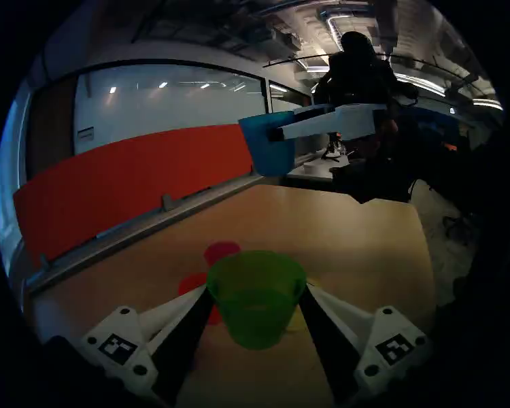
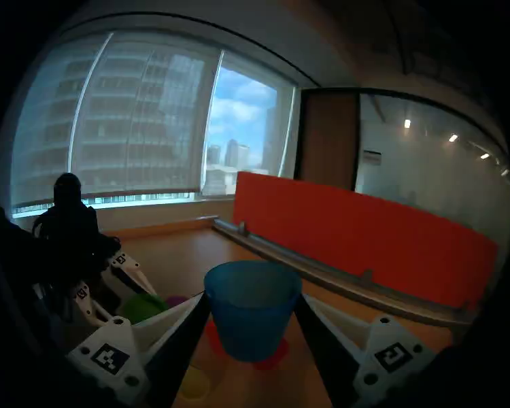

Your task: Pour water

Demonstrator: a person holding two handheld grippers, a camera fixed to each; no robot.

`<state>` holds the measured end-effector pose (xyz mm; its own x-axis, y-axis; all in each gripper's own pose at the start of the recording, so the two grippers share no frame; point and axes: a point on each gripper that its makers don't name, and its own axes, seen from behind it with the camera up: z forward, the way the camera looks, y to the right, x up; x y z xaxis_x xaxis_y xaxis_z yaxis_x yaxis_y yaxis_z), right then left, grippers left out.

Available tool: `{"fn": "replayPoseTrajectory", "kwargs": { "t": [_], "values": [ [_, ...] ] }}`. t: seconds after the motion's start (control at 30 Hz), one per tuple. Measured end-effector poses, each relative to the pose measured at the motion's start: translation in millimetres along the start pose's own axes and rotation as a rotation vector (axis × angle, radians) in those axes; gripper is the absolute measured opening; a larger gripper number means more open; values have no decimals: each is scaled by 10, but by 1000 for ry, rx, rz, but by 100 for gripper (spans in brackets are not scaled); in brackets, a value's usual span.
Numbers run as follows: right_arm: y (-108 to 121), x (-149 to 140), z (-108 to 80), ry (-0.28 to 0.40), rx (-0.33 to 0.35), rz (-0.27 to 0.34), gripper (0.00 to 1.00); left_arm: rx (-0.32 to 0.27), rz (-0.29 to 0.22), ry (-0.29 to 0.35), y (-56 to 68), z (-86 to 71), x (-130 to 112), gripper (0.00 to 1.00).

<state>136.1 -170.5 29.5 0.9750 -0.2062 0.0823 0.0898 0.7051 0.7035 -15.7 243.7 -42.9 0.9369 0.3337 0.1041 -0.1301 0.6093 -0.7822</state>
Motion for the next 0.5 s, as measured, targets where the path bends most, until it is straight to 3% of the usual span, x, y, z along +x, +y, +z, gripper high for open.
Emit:
{"fn": "replayPoseTrajectory", "kwargs": {
  "t": [0.5],
  "values": [
    [103,-431,50,-65,3,30,89,-28,8,-114,34,138,-358,85]
  ]
}}
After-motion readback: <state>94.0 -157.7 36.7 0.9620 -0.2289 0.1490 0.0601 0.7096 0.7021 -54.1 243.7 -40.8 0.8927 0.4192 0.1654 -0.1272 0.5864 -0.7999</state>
